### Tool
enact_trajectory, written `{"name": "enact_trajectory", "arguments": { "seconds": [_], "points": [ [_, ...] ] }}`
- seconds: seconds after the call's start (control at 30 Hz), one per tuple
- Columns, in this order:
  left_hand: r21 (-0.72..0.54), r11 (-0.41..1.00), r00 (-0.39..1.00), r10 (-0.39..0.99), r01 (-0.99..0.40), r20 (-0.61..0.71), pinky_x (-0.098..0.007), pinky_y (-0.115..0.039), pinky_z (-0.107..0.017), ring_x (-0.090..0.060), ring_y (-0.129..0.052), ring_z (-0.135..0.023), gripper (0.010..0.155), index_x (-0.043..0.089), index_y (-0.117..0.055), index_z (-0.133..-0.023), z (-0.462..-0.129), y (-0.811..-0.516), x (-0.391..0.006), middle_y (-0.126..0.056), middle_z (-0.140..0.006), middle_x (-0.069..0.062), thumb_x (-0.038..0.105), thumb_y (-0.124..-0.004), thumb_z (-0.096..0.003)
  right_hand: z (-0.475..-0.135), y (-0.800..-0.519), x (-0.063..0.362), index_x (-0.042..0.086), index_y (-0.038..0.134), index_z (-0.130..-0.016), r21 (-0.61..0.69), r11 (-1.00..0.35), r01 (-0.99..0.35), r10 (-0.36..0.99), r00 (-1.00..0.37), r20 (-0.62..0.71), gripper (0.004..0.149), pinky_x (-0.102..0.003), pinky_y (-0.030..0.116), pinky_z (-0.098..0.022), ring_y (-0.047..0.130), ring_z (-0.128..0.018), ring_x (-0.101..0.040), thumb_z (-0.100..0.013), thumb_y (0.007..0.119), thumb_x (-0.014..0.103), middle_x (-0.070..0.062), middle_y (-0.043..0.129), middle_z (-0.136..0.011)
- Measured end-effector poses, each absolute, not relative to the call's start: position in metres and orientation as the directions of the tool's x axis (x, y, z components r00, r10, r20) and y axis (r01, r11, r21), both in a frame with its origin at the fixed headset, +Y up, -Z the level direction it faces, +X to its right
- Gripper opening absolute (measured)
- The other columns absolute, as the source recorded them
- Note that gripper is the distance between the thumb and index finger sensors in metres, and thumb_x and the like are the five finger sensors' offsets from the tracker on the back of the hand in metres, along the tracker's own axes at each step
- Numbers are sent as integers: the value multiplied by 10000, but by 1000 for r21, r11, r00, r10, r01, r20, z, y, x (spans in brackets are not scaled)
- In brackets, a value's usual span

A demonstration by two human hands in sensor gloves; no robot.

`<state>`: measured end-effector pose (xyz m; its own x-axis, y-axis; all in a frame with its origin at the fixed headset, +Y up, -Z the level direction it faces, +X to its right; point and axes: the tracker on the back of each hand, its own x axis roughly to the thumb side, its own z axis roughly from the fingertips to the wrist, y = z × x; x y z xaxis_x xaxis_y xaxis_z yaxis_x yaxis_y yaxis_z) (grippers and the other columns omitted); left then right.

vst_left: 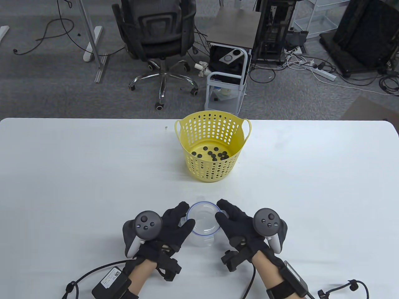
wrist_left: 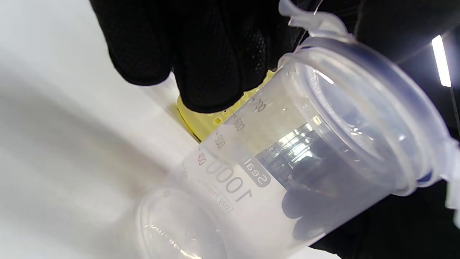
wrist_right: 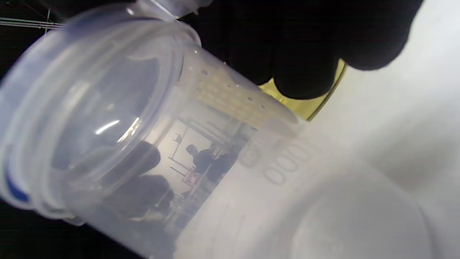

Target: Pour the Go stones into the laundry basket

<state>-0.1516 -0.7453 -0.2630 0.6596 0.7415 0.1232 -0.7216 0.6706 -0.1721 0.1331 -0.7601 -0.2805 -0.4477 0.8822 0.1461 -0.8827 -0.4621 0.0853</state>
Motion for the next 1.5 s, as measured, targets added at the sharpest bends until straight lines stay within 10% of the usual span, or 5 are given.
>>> {"name": "enact_trajectory", "arguments": {
  "seconds": [0.37,0.93,1.5],
  "points": [
    [-72,681,669,731,-729,134,-463,-810,-572,-178,-985,-682,663,333,-645,-1034,-267,-752,-147,-834,-936,62,676,-684,-468,-273,-760,125,92,749,-923,-6,-499,-866,853,-493,171,643,-594,807,-458,976,-618,-467,-489,732,567,-225,875,-832],
    [-538,388,478,877,-748,-33,-583,-598,-742,-362,-384,-1176,860,258,-212,-1129,-281,-784,-136,-321,-1276,19,789,-422,-486,-273,-783,110,95,145,-1061,416,-285,-864,945,-327,-32,811,-742,565,-606,418,-940,-699,-528,455,622,-273,312,-1153],
    [-331,652,647,749,-682,143,-591,-582,-720,-439,-360,-1114,1101,243,-48,-1065,-264,-755,-130,-174,-1206,-117,841,-706,-416,-297,-757,127,83,437,-1061,187,-352,-917,934,-357,8,811,-697,647,-576,652,-873,-642,-500,693,610,-300,552,-1080]
  ]
}}
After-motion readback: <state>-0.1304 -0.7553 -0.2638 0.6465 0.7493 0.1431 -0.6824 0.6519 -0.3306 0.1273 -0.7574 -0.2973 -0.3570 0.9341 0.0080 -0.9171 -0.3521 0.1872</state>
